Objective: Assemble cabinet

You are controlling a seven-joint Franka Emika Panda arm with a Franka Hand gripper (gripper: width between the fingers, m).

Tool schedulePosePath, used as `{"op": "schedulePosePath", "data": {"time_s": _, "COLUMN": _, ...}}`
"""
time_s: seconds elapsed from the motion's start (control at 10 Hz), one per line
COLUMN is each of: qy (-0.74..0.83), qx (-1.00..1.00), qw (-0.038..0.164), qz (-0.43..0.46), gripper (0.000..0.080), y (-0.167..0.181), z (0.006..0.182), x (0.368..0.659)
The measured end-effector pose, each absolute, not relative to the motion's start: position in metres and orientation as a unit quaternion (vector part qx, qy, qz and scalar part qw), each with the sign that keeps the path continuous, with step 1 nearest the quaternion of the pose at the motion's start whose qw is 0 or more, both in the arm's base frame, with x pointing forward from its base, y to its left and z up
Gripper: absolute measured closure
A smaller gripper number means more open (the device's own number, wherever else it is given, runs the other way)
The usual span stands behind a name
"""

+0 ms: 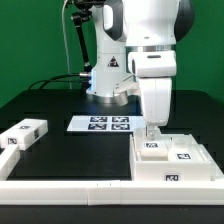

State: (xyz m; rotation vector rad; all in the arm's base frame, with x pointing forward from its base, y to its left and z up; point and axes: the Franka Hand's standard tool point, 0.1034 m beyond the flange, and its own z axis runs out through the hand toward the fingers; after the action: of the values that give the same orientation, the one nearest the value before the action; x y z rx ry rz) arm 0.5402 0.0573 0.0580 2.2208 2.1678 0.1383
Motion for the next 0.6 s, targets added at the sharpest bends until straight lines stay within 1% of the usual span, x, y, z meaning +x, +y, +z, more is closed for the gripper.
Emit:
{"op": "schedulePosePath", "data": {"time_s": 0.4, "qy": 0.711, "qx": 0.7, "qw": 0.027, "qz": 0.063, "gripper": 0.0722, "y": 0.056, "z": 0.059, "x": 0.575}}
{"op": "schedulePosePath", "data": {"time_s": 0.6, "qy": 0.71, "qx": 0.701, "qw": 0.024, "qz": 0.057, "gripper": 0.0719, "y": 0.056, "z": 0.058, "x": 0.581}}
